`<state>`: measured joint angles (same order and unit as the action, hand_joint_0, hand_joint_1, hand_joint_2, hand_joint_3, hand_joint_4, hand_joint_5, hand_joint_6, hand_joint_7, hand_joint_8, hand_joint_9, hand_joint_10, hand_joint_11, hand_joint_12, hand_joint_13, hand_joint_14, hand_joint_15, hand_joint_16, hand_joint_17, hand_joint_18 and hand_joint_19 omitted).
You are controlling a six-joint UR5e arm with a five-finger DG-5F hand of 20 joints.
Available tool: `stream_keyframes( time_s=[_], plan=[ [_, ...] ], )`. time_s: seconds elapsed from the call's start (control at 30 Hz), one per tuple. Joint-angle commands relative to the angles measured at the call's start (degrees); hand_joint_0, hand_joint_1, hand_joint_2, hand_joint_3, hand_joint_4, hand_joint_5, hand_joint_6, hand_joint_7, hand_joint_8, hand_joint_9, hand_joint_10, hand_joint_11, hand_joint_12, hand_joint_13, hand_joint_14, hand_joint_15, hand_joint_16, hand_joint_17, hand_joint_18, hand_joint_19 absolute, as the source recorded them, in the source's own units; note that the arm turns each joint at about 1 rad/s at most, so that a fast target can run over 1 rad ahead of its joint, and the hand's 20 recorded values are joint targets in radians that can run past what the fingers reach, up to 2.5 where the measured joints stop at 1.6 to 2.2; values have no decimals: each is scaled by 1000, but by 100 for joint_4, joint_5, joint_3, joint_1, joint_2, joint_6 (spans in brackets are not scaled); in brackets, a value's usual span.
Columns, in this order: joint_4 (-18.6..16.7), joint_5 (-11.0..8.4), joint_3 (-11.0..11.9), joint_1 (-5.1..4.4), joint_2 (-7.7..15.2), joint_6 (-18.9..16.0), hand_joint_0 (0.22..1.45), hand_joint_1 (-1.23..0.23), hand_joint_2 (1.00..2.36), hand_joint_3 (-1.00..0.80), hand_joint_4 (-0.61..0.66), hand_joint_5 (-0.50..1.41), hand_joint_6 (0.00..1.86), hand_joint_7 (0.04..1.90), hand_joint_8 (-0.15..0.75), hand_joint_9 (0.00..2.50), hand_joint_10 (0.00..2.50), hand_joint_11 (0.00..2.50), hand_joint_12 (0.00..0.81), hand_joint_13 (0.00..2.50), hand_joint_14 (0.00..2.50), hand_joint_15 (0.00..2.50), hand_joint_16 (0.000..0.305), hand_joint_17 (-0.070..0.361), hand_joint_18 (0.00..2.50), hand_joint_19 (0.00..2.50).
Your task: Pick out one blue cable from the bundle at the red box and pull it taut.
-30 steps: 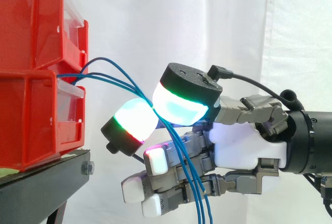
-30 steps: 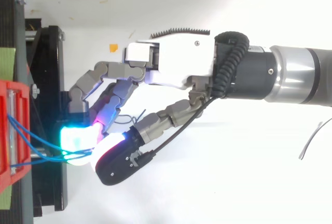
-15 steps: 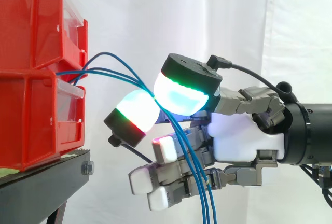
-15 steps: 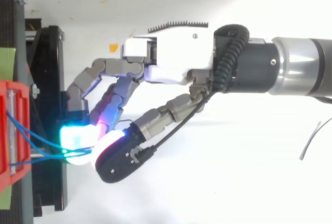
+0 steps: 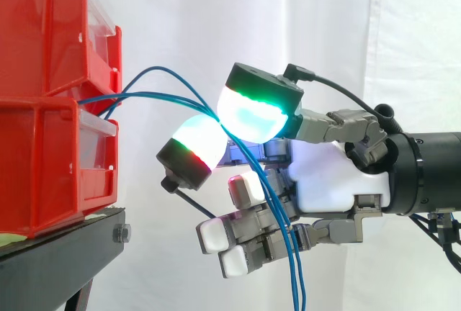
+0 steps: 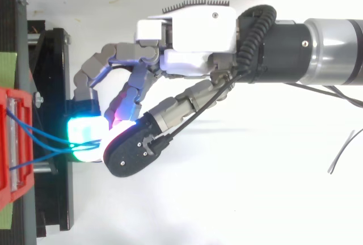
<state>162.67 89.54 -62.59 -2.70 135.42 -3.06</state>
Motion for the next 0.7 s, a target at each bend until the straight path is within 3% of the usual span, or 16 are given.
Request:
stream_keyframes(
  time_s=[0.0,0.2,0.67],
  plan=[
    [19,20,45,41,2,-1,577,-591,1002,-180,20,-88,917,1029,306,1236,18,515,379,872,16,415,58,131,662,589],
    [72,108,115,103,2,-1,573,-574,1003,-193,38,-82,910,1070,301,1258,18,510,377,904,15,420,58,132,687,593],
    [81,73,106,67,2,7,568,-503,1003,-199,28,-78,904,1101,304,1289,18,507,379,919,15,424,59,132,692,593]
  ],
)
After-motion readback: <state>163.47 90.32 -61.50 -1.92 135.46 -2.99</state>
